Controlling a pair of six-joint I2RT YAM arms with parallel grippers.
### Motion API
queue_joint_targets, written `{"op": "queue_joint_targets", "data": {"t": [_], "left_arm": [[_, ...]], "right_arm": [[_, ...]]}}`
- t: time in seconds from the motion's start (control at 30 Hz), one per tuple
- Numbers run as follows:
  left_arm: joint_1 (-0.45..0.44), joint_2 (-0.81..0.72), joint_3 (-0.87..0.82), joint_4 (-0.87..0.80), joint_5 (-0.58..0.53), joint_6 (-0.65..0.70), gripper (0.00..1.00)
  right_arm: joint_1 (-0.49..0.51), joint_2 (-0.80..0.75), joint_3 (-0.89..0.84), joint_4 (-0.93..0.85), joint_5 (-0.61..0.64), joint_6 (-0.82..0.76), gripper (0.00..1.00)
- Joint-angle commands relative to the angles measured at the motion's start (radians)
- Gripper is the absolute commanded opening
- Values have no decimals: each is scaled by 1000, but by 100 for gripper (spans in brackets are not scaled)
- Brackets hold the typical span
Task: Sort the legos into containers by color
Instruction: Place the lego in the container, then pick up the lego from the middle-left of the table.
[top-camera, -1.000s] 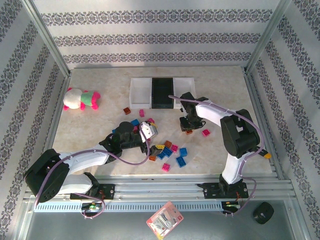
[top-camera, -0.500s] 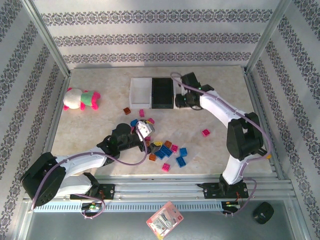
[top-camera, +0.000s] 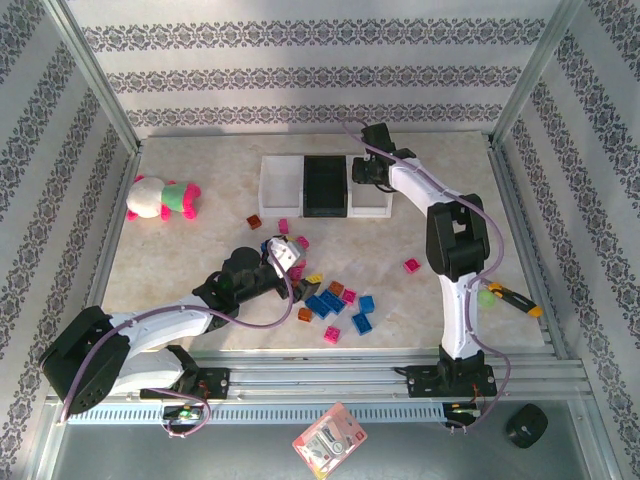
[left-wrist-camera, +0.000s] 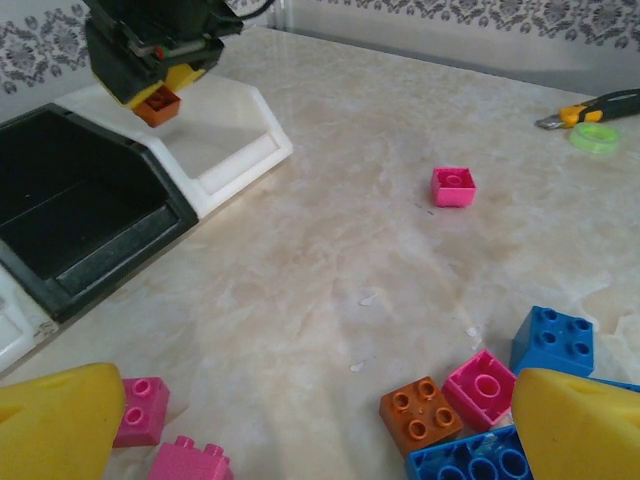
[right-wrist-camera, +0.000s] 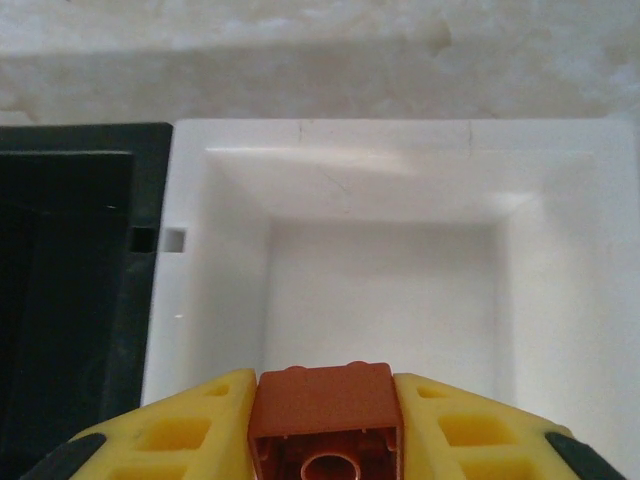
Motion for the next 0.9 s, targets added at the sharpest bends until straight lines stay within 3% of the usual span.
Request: {"op": "queue_joint_targets", "data": {"t": [0.0, 0.23, 0.37, 0.6, 0.7, 0.87], "left_arm": [[-11, -22, 35, -50, -80, -75, 99], [-9, -17, 169, -325, -441, -319, 99], [42, -40, 227, -551, -608, -569, 99], [221, -7, 319, -845, -488, -701, 99], [282, 45, 364, -975, -485, -728, 99], [338, 159, 407, -1060, -481, -754, 99]], "right_arm": [[-4, 2, 54, -16, 21, -25, 38], [4, -149, -35, 10, 6, -66, 72], [26, -306, -197, 95, -73, -103, 81], [124, -629, -549, 302, -206, -203, 86], [179, -722, -644, 334, -240, -230, 88], [257, -840, -784, 431, -215, -221, 88]]}}
